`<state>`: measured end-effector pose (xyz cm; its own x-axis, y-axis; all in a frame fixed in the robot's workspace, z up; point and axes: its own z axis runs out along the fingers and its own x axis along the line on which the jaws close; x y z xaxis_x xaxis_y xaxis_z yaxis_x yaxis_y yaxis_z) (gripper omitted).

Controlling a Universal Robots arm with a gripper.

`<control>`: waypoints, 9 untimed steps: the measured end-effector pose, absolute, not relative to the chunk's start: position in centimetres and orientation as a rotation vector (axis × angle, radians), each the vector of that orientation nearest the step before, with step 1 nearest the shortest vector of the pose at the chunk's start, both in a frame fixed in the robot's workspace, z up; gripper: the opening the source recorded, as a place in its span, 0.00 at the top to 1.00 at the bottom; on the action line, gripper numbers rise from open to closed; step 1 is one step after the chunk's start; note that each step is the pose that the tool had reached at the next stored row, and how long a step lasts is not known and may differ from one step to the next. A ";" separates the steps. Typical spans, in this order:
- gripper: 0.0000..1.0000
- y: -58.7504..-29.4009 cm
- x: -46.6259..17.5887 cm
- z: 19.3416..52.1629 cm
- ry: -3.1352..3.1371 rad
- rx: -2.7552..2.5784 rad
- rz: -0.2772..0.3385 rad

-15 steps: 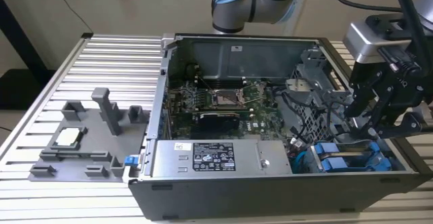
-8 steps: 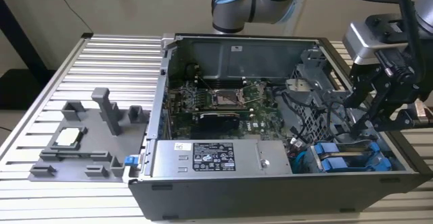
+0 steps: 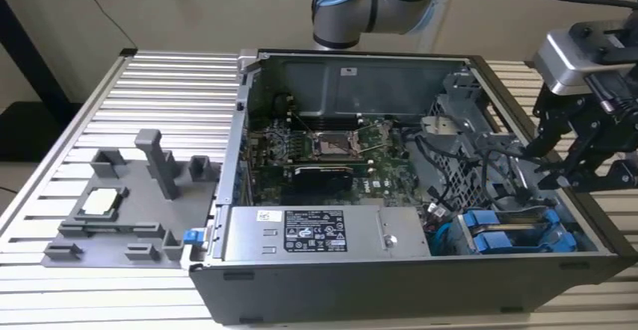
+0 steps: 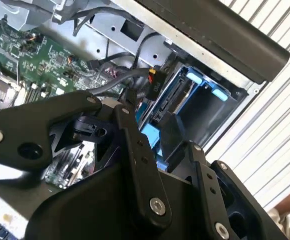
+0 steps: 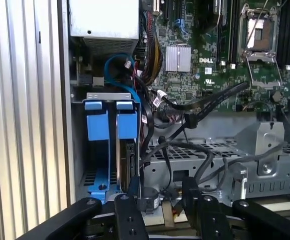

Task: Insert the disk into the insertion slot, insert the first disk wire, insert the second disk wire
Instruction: 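Insert the first disk wire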

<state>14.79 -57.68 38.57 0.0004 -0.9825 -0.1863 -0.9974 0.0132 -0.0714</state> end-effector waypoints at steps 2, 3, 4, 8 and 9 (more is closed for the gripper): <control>0.53 -57.7 15.4 38.6 2.095 -2.081 0.128; 0.53 -57.7 15.6 38.6 2.094 -2.080 0.132; 0.53 -57.7 15.9 38.6 2.094 -2.079 0.136; 0.53 -57.7 16.4 38.5 2.093 -2.078 0.141; 0.53 -57.7 16.5 38.5 2.093 -2.078 0.141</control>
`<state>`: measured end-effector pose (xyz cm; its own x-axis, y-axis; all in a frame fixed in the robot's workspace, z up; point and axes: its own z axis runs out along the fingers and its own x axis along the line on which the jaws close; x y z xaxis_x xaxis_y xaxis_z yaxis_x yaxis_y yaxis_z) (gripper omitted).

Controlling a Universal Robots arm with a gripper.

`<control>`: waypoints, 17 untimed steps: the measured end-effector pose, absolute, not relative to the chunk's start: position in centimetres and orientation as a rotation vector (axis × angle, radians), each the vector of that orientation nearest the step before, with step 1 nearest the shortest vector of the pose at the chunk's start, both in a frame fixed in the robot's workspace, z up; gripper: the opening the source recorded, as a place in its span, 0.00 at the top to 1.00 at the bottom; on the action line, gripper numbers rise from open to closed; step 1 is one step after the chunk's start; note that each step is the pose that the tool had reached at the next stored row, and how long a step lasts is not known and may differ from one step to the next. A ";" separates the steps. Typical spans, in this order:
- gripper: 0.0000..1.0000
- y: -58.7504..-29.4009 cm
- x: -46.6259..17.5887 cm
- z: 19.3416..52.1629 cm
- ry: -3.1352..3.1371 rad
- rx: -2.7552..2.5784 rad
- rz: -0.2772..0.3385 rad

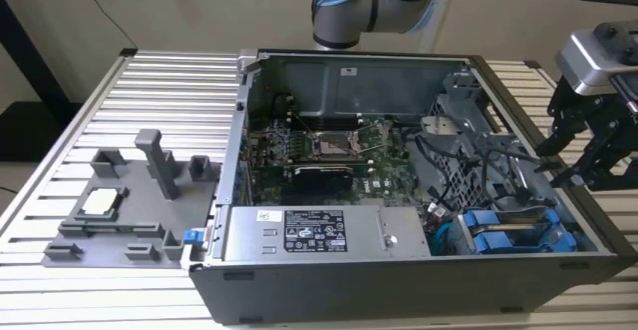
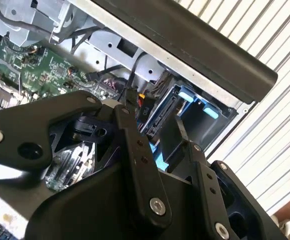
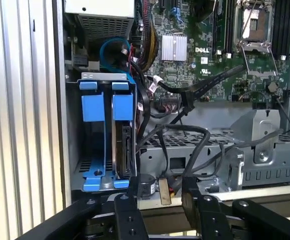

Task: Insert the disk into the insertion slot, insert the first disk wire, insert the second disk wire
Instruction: 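Insert the first disk wire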

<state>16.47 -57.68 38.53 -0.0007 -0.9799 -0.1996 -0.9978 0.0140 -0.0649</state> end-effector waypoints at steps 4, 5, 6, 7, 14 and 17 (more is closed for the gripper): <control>0.53 -57.7 16.5 38.5 2.093 -2.077 0.142; 0.53 -57.7 16.5 38.5 2.093 -2.077 0.142; 0.53 -57.7 16.5 38.4 2.093 -2.077 0.142; 0.53 -57.7 16.5 38.4 2.093 -2.077 0.142; 0.68 -57.7 16.6 38.4 2.093 -2.077 0.142; 0.80 -57.7 16.6 38.4 2.093 -2.077 0.142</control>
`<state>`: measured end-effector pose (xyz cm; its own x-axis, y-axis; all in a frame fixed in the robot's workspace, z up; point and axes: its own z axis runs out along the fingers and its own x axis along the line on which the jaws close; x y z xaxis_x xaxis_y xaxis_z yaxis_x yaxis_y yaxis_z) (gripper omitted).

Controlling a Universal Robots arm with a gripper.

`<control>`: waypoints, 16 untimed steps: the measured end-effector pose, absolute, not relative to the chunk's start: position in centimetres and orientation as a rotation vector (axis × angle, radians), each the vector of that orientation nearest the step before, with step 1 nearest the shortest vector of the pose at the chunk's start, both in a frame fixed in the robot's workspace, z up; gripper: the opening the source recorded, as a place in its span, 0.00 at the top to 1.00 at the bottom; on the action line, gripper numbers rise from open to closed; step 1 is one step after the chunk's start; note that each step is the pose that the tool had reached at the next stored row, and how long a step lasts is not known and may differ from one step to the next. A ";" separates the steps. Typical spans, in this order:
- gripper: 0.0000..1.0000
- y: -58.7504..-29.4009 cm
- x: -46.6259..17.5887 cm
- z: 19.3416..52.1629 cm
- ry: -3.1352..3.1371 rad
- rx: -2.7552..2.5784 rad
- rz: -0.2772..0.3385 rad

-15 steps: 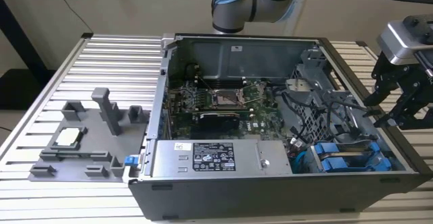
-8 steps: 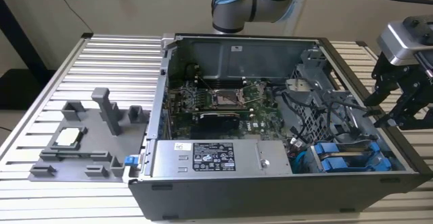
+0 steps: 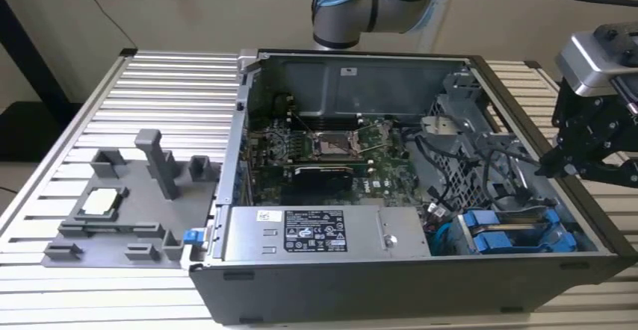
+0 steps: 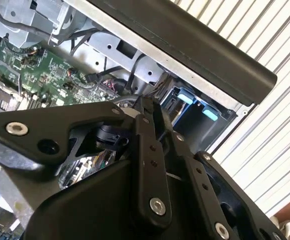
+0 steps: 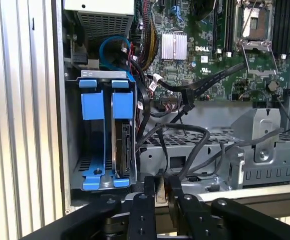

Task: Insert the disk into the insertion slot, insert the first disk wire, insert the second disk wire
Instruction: 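Insert the first disk wire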

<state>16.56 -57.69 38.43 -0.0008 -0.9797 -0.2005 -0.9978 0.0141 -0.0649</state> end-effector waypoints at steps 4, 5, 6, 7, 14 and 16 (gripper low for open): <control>0.81 -57.7 16.6 38.4 2.093 -2.077 0.142; 0.81 -57.7 16.6 38.4 2.093 -2.077 0.142; 0.81 -57.7 16.6 38.4 2.093 -2.077 0.142; 0.81 -57.7 16.6 38.4 2.093 -2.077 0.142; 0.81 -57.7 16.6 38.4 2.107 -2.093 0.115; 0.81 -57.6 16.6 38.4 2.122 -2.109 0.085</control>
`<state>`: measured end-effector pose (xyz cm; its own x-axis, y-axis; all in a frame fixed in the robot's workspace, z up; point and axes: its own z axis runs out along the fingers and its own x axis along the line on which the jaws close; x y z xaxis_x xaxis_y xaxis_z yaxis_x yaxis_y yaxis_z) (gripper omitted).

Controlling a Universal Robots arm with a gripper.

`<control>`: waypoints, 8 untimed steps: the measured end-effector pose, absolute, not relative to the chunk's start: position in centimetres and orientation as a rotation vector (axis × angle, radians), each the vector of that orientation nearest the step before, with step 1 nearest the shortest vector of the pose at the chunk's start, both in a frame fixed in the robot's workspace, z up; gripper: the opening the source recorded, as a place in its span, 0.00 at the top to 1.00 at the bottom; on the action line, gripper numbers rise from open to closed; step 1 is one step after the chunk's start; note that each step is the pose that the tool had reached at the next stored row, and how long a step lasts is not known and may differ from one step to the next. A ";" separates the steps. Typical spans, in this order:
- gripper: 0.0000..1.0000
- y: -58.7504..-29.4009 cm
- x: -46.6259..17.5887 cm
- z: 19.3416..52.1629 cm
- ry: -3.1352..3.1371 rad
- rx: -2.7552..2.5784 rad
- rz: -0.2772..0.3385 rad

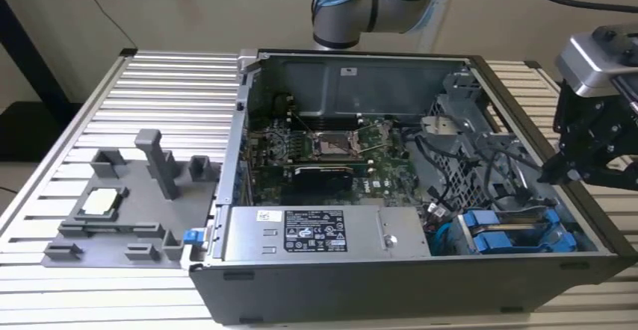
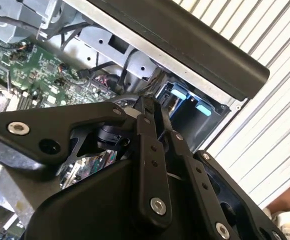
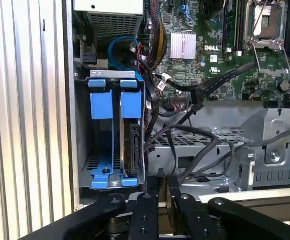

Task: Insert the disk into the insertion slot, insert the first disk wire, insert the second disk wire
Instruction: 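Insert the first disk wire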

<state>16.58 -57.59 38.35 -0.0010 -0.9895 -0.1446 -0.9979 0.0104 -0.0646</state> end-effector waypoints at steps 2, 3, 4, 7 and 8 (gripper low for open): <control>0.81 -57.4 16.5 38.2 2.131 -2.120 0.065; 0.81 -57.3 16.3 38.1 2.132 -2.122 0.061; 0.81 -57.3 16.1 38.0 2.133 -2.123 0.058; 0.81 -57.1 15.5 37.6 2.137 -2.127 0.048; 0.81 -57.1 15.4 37.4 2.138 -2.129 0.044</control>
